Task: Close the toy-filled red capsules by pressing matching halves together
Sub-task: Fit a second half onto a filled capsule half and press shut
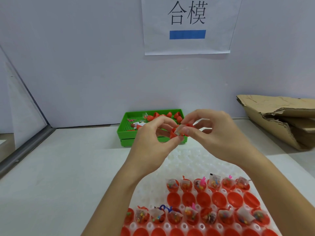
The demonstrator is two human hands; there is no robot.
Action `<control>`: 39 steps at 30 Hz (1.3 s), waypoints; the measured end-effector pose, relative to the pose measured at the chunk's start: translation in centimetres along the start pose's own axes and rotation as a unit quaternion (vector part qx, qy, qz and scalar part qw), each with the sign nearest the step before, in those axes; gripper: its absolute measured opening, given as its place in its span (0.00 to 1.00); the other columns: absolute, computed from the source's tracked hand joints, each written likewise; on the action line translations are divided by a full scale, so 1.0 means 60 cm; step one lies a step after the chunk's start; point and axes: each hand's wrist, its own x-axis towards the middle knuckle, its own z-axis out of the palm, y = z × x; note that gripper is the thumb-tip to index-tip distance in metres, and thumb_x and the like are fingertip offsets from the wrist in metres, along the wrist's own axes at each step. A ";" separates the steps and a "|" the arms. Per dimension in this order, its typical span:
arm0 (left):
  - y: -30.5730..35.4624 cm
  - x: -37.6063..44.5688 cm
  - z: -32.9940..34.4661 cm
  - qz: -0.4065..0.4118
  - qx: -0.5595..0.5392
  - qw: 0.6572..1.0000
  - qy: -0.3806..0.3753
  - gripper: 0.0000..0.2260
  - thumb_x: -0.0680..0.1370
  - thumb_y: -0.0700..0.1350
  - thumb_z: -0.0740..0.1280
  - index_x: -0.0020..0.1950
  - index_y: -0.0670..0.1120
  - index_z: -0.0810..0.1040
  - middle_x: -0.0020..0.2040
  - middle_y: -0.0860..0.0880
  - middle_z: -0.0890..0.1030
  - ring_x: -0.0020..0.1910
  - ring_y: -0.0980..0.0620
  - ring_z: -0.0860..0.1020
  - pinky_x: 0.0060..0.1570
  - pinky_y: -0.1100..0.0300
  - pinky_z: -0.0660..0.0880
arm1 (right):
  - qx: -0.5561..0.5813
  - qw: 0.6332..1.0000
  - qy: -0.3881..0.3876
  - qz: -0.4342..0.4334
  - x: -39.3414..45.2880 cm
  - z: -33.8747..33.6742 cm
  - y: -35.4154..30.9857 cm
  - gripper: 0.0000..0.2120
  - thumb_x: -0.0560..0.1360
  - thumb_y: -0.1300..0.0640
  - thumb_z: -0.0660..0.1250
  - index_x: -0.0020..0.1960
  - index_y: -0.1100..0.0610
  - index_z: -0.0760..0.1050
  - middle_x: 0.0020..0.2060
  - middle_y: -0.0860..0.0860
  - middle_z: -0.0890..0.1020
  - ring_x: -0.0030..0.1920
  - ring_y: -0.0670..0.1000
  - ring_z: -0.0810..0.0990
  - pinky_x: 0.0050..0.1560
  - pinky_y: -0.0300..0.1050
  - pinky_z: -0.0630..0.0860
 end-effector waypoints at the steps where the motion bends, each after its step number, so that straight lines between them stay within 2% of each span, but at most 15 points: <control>1: 0.000 0.000 -0.001 -0.001 -0.003 1.000 -0.001 0.06 0.74 0.45 0.75 0.49 0.50 0.81 0.44 0.55 0.83 0.46 0.57 0.82 0.50 0.63 0.79 | 0.015 1.000 -0.002 -0.001 0.000 -0.003 0.000 0.03 0.72 0.49 0.75 0.44 0.46 0.83 0.43 0.47 0.84 0.42 0.49 0.84 0.39 0.40 0.79; 5: 0.000 0.002 -0.003 -0.002 -0.024 1.000 -0.007 0.04 0.75 0.44 0.74 0.48 0.50 0.81 0.44 0.54 0.83 0.46 0.57 0.82 0.50 0.65 0.78 | 0.058 0.998 -0.007 -0.006 -0.001 -0.013 0.000 0.11 0.67 0.43 0.73 0.47 0.46 0.83 0.44 0.49 0.84 0.41 0.49 0.84 0.40 0.40 0.80; 8: 0.001 0.001 -0.003 -0.002 -0.036 0.999 -0.014 0.04 0.75 0.42 0.74 0.47 0.50 0.81 0.44 0.54 0.83 0.46 0.57 0.82 0.50 0.66 0.77 | 0.038 0.999 -0.003 -0.001 0.000 -0.016 0.005 0.05 0.71 0.49 0.75 0.47 0.45 0.82 0.44 0.47 0.84 0.42 0.47 0.84 0.39 0.39 0.78; 11: 0.002 0.001 -0.005 0.001 -0.047 0.999 -0.020 0.04 0.75 0.42 0.74 0.47 0.49 0.81 0.44 0.55 0.83 0.45 0.58 0.82 0.49 0.66 0.77 | -0.013 1.000 0.009 -0.016 -0.001 -0.016 0.007 0.07 0.74 0.59 0.74 0.45 0.46 0.82 0.43 0.44 0.84 0.47 0.46 0.83 0.40 0.40 0.79; 17: 0.003 -0.001 -0.004 0.002 -0.033 0.999 -0.040 0.04 0.75 0.44 0.74 0.48 0.50 0.81 0.45 0.55 0.83 0.47 0.57 0.82 0.52 0.64 0.78 | -0.092 0.993 0.027 -0.066 -0.003 -0.012 -0.003 0.05 0.73 0.56 0.75 0.44 0.46 0.83 0.44 0.44 0.83 0.48 0.45 0.81 0.43 0.41 0.78; 24: 0.005 -0.001 -0.003 -0.007 -0.020 0.999 -0.050 0.06 0.75 0.45 0.74 0.49 0.51 0.81 0.46 0.55 0.83 0.48 0.57 0.82 0.55 0.55 0.79 | -0.173 0.980 0.012 -0.092 -0.005 -0.011 -0.009 0.04 0.73 0.54 0.75 0.43 0.45 0.84 0.41 0.41 0.81 0.44 0.41 0.78 0.42 0.31 0.73; 28: 0.005 -0.001 -0.004 -0.006 -0.016 0.999 -0.046 0.04 0.75 0.44 0.74 0.49 0.50 0.81 0.45 0.55 0.83 0.48 0.56 0.81 0.55 0.54 0.79 | -0.164 0.983 -0.007 -0.080 -0.005 -0.009 -0.008 0.04 0.73 0.55 0.75 0.45 0.46 0.85 0.41 0.40 0.82 0.44 0.41 0.79 0.43 0.34 0.74; 33: 0.006 -0.002 -0.005 -0.005 -0.016 0.999 -0.048 0.05 0.75 0.45 0.74 0.49 0.50 0.82 0.45 0.55 0.83 0.48 0.56 0.81 0.54 0.56 0.79 | -0.100 0.993 0.011 -0.065 -0.006 -0.017 -0.012 0.08 0.71 0.50 0.74 0.49 0.46 0.84 0.41 0.39 0.84 0.46 0.43 0.82 0.45 0.45 0.80; 36: 0.009 -0.003 -0.003 -0.004 -0.015 0.998 -0.058 0.05 0.74 0.44 0.75 0.49 0.51 0.82 0.45 0.57 0.83 0.48 0.57 0.82 0.53 0.57 0.79 | -0.095 0.993 -0.012 -0.073 -0.005 -0.013 -0.016 0.07 0.73 0.57 0.75 0.49 0.48 0.86 0.41 0.41 0.84 0.42 0.43 0.82 0.44 0.50 0.81; 39: 0.010 -0.003 -0.002 -0.002 -0.017 0.998 -0.055 0.08 0.74 0.44 0.76 0.49 0.52 0.80 0.46 0.57 0.83 0.48 0.57 0.82 0.53 0.59 0.79 | -0.106 0.990 -0.004 -0.092 -0.004 -0.010 -0.017 0.07 0.72 0.62 0.76 0.45 0.49 0.87 0.38 0.42 0.84 0.39 0.44 0.82 0.43 0.48 0.80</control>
